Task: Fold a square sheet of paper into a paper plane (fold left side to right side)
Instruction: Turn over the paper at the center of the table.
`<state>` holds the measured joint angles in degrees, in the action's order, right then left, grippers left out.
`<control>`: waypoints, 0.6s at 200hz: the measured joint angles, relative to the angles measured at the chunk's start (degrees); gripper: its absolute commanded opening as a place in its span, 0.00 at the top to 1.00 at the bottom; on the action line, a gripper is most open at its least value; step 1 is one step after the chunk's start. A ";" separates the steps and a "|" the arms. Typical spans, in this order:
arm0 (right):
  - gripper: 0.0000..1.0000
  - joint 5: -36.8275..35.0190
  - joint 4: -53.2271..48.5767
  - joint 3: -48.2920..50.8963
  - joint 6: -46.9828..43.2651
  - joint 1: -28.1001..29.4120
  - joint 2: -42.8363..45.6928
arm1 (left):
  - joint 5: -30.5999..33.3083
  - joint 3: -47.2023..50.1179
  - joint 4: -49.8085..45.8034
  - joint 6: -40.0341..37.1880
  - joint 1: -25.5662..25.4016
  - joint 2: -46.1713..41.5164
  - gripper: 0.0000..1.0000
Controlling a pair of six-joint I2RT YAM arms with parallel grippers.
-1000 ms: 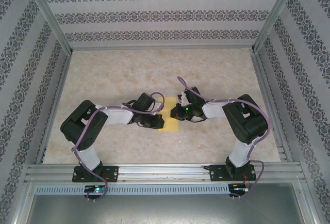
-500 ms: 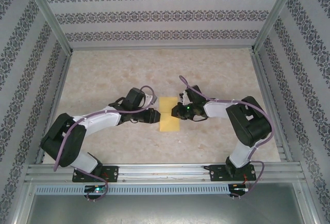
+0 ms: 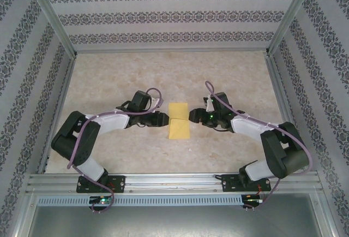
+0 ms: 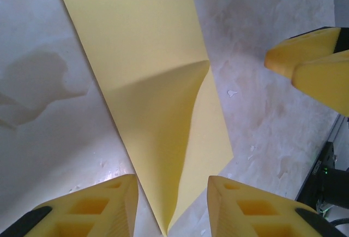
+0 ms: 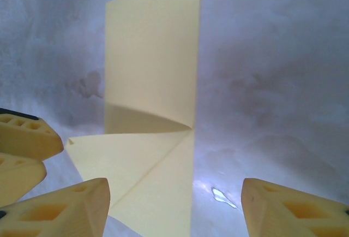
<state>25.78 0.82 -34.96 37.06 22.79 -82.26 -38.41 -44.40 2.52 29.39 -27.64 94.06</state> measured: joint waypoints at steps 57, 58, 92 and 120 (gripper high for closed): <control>0.35 -0.04 -0.22 2.16 0.00 -0.17 1.16 | -3.23 -2.12 3.06 0.90 -0.20 5.03 0.66; 0.35 -0.04 -0.24 2.16 0.00 -0.17 1.20 | -3.21 -2.14 3.15 0.92 -0.22 5.07 0.66; 0.36 0.04 -0.20 2.25 0.02 -0.15 1.29 | -3.04 -2.51 4.02 1.20 -0.50 5.84 0.86; 0.44 0.37 0.28 2.25 0.02 0.24 1.18 | -1.75 -2.47 4.50 1.53 -0.52 5.84 0.97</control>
<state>26.15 1.10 -32.71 37.08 23.03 -81.08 -40.16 -46.87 7.03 30.92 -28.16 99.90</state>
